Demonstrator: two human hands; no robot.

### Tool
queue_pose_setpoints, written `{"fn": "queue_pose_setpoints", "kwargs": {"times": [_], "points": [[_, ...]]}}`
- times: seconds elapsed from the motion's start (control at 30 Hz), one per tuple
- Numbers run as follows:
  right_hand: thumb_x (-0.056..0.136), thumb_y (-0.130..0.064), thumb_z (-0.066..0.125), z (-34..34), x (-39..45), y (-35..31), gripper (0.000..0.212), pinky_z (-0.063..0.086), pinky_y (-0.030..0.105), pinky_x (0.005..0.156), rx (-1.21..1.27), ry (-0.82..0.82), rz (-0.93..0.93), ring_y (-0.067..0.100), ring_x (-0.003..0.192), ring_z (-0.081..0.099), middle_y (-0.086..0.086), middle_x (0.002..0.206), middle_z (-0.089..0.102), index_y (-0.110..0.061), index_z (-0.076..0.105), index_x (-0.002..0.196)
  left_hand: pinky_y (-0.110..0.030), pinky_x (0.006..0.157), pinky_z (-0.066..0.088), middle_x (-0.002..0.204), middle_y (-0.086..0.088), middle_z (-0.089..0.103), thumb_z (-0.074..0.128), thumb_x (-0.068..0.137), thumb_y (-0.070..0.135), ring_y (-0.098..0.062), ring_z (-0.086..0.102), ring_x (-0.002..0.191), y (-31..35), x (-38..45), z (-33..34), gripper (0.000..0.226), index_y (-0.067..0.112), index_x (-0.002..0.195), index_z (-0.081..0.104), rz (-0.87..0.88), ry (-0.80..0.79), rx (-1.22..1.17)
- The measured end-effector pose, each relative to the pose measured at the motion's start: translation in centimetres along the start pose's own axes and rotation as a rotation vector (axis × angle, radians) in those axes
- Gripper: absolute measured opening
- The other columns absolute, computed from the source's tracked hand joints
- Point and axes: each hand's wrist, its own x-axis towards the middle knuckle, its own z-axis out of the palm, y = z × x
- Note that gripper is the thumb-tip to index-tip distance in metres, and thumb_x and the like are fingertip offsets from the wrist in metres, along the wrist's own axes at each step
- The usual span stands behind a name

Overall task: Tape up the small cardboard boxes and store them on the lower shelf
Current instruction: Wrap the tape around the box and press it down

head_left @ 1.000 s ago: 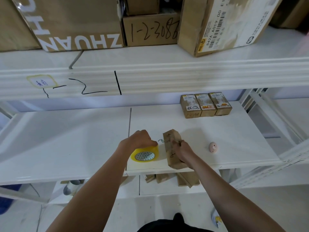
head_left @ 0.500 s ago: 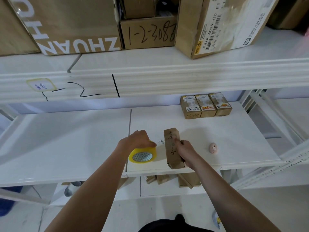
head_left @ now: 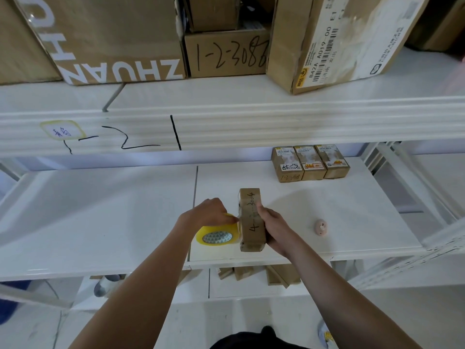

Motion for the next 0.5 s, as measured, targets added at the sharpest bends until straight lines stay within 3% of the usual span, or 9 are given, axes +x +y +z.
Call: {"fn": "queue_pose_setpoints", "kwargs": {"times": [0.13, 0.3, 0.4, 0.5], "points": [[0.105, -0.047, 0.043, 0.4, 0.1, 0.0, 0.051, 0.052, 0.045, 0.104, 0.041, -0.026, 0.014, 0.027, 0.115, 0.069, 0.013, 0.122, 0.072, -0.008, 0.064, 0.131, -0.029, 0.064, 0.053, 0.074, 0.002, 0.068, 0.065, 0.08, 0.067, -0.01, 0.062, 0.067, 0.1, 0.0, -0.1, 0.052, 0.016, 0.084, 0.076, 0.002, 0.033, -0.008], [0.104, -0.056, 0.038, 1.1, 0.7, 0.2, 0.054, 0.055, 0.044, 0.098, 0.033, -0.006, 0.07, 0.027, 0.111, 0.07, 0.011, 0.118, 0.074, -0.016, 0.071, 0.12, -0.028, 0.055, 0.045, 0.065, 0.0, 0.062, 0.067, 0.074, 0.065, -0.015, 0.06, 0.061, 0.4, 0.1, 0.3, 0.048, 0.019, 0.061, 0.063, -0.024, 0.044, -0.02], [0.089, -0.072, 0.054, 1.8, 1.3, -0.1, 0.065, 0.056, 0.044, 0.097, -0.161, 0.097, 0.133, 0.028, 0.105, 0.071, 0.01, 0.112, 0.075, -0.015, 0.068, 0.118, -0.029, 0.056, 0.048, 0.067, 0.0, 0.063, 0.066, 0.074, 0.065, -0.016, 0.061, 0.061, 0.4, 0.0, 0.6, 0.049, 0.016, 0.066, 0.064, -0.038, 0.043, 0.003], [0.075, -0.07, 0.073, 2.1, 1.3, -0.1, 0.068, 0.058, 0.033, 0.079, -0.34, 0.2, 0.137, 0.021, 0.095, 0.071, 0.003, 0.102, 0.074, -0.016, 0.067, 0.114, -0.026, 0.053, 0.043, 0.067, 0.005, 0.061, 0.066, 0.075, 0.066, -0.012, 0.059, 0.06, 0.7, -0.3, 0.4, 0.045, 0.023, 0.066, 0.056, -0.042, 0.065, 0.074]]}}
